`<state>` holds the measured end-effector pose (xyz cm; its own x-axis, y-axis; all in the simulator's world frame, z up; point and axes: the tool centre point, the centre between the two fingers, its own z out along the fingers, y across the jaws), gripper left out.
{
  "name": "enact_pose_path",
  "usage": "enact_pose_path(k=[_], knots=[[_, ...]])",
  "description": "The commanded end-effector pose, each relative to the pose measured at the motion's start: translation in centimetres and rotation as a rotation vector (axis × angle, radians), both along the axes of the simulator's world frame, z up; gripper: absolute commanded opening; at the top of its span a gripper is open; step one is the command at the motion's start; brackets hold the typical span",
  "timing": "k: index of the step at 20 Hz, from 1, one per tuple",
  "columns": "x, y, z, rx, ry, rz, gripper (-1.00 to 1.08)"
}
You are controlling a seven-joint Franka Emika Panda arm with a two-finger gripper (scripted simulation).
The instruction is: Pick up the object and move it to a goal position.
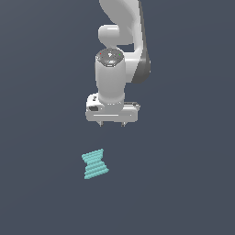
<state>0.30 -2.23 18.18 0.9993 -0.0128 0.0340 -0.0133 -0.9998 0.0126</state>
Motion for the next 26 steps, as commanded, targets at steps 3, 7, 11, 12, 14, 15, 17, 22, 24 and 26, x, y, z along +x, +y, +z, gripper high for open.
enact_pose_path(k=[3,7,11,12,14,15,17,22,24,26], knots=[[0.1,0.2,0.2,-0.001,-0.004,0.004,1.00],[0.8,1.8,1.4,-0.010,-0.029,0.034,1.00],[1.0,2.6,2.0,-0.014,-0.041,0.046,1.00],[1.0,2.5,1.9,-0.013,-0.041,0.045,1.00],[1.0,2.4,1.8,-0.013,-0.039,0.045,1.00],[1.1,2.3,1.8,-0.013,-0.038,0.046,1.00],[1.4,2.2,1.6,-0.013,-0.037,0.052,1.00],[2.5,1.4,0.8,-0.014,-0.030,0.075,1.00],[3.1,0.9,0.3,-0.015,-0.027,0.089,1.00],[3.9,0.4,-0.3,-0.015,-0.022,0.105,1.00]])
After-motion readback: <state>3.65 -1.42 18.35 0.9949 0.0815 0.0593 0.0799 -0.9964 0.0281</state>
